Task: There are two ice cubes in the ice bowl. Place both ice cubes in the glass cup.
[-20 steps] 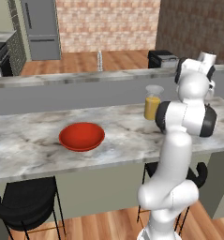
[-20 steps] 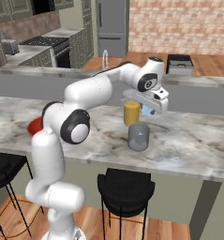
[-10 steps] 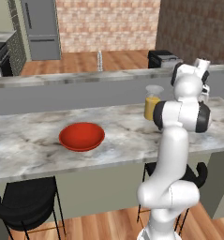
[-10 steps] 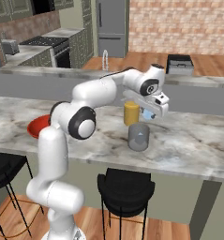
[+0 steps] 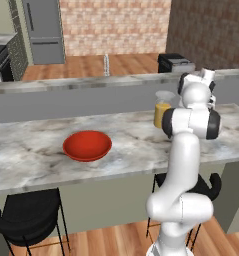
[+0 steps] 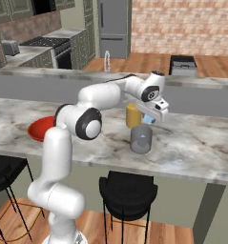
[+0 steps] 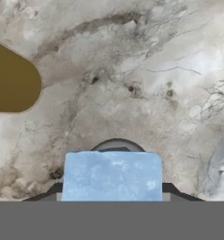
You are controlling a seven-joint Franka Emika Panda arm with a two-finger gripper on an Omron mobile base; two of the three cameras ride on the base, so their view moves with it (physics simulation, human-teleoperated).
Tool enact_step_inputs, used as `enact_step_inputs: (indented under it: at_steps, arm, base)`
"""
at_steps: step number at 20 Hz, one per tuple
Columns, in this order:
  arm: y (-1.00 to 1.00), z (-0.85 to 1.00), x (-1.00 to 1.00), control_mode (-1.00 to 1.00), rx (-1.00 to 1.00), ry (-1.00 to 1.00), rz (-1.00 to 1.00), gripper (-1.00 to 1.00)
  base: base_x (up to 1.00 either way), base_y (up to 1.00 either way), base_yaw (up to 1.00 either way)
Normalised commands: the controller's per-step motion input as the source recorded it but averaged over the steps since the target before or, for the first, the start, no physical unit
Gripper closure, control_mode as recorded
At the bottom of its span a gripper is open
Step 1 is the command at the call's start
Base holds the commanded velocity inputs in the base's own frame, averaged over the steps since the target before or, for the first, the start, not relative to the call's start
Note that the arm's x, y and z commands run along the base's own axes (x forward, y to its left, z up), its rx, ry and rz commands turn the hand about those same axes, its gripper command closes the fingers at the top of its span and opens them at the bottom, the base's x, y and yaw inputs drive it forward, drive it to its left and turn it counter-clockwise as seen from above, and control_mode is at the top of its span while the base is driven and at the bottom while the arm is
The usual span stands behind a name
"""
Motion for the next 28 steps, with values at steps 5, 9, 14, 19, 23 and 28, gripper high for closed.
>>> enact_step_inputs:
  at_steps: [5, 9, 14, 19, 23, 28]
  arm:
    - [0.26, -0.19, 0.12, -1.0, -0.09, 0.0, 0.0, 1.0]
    - [0.18, -0.24, 0.0, -1.0, -0.1, 0.0, 0.0, 1.0]
    - [0.04, -0.4, 0.0, -1.0, -0.1, 0.0, 0.0, 1.0]
    - [0.0, -0.29, 0.0, -1.0, -0.02, 0.0, 0.0, 1.0]
    - [0.0, -0.04, 0.02, -1.0, 0.0, 0.02, 0.0, 1.0]
    - [0.0, 0.09, -0.04, -1.0, 0.0, 0.01, 0.0, 1.0]
  base:
    - [0.0, 0.0, 0.0]
    - [0.0, 0.0, 0.0]
    - [0.0, 0.0, 0.0]
    - [0.0, 0.0, 0.0]
    - [0.0, 0.0, 0.0]
    - [0.0, 0.0, 0.0]
